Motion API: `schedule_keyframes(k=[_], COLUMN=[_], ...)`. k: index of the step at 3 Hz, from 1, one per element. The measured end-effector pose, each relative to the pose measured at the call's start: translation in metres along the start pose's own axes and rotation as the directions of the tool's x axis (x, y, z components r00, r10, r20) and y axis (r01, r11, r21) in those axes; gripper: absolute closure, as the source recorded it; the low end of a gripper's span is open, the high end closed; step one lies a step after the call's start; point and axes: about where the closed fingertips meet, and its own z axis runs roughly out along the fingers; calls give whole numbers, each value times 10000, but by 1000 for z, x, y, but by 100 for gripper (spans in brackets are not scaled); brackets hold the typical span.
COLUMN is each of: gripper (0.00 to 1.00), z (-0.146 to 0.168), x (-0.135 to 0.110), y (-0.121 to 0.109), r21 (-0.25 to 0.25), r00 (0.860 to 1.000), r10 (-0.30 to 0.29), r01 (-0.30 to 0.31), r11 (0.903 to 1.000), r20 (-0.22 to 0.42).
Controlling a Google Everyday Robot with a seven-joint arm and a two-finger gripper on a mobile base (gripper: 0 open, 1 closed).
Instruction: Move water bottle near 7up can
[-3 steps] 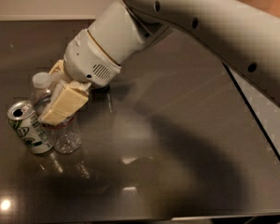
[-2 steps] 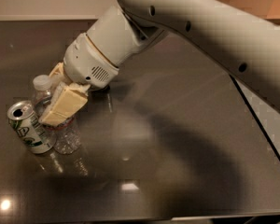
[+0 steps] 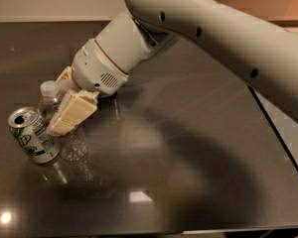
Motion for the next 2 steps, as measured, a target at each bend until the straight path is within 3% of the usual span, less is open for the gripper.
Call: schedule_keyframes(k=[1, 2], gripper=[0, 0], z=[1, 1], x=[-2, -2], y=[1, 1], r21=[-23, -24], r00=[10000, 10000], r10=[-36, -37], r01=[36, 37], r11=[10000, 10000], r20=[-11, -12])
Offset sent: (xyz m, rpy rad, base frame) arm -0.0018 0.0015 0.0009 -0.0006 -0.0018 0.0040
